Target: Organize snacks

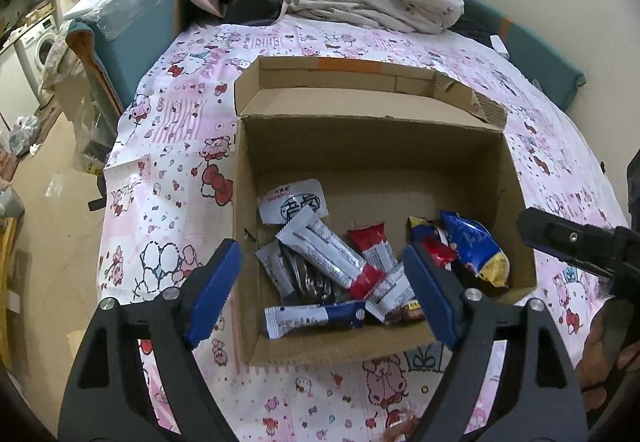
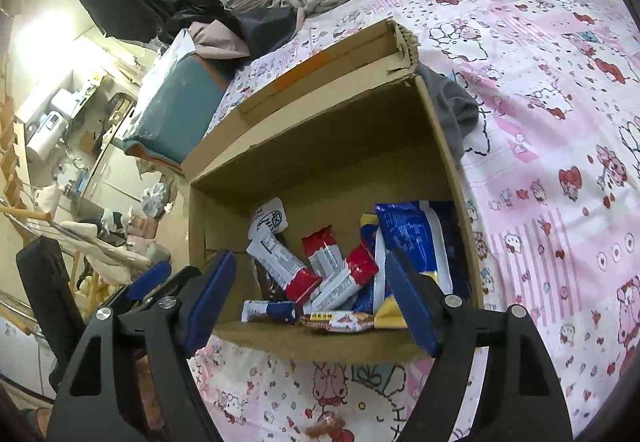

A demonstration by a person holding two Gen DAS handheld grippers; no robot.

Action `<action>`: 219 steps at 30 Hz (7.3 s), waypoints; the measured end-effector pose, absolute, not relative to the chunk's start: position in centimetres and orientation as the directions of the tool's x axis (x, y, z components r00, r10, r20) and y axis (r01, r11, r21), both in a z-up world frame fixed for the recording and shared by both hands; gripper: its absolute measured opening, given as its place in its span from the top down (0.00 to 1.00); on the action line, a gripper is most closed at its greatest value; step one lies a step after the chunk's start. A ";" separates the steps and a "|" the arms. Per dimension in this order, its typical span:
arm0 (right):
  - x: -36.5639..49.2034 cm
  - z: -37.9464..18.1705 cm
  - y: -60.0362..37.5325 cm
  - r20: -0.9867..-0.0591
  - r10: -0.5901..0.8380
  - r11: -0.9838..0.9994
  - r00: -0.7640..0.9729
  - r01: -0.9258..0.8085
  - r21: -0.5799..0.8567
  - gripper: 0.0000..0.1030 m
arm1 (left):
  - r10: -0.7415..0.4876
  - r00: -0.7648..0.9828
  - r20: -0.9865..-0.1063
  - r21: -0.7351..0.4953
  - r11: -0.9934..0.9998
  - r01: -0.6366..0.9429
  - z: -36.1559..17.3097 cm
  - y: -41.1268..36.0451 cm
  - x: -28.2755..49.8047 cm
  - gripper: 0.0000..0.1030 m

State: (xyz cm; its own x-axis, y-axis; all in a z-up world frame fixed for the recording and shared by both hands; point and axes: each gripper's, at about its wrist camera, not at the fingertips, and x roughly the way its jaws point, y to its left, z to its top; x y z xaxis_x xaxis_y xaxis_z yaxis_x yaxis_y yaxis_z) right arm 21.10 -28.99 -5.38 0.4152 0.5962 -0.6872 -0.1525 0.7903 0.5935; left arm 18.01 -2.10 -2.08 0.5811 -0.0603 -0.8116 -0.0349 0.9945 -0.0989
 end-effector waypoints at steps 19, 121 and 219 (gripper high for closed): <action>14.7 -7.0 -30.7 -0.745 0.557 0.812 0.367 -0.051 0.582 0.23 | -0.115 0.530 -0.840 -0.181 0.981 -0.074 -2.2 -0.9 11.9 0.21; 12.2 -17.1 -13.1 -0.937 0.350 0.699 0.010 -0.668 0.254 0.74 | -0.112 0.364 -0.925 -0.279 0.851 -0.445 -6.0 6.6 8.2 0.87; 12.1 -1.1 -29.3 -0.660 0.497 0.864 0.564 -0.246 0.440 0.00 | -0.036 0.670 -0.741 -0.124 0.989 -0.084 2.6 0.6 8.2 0.22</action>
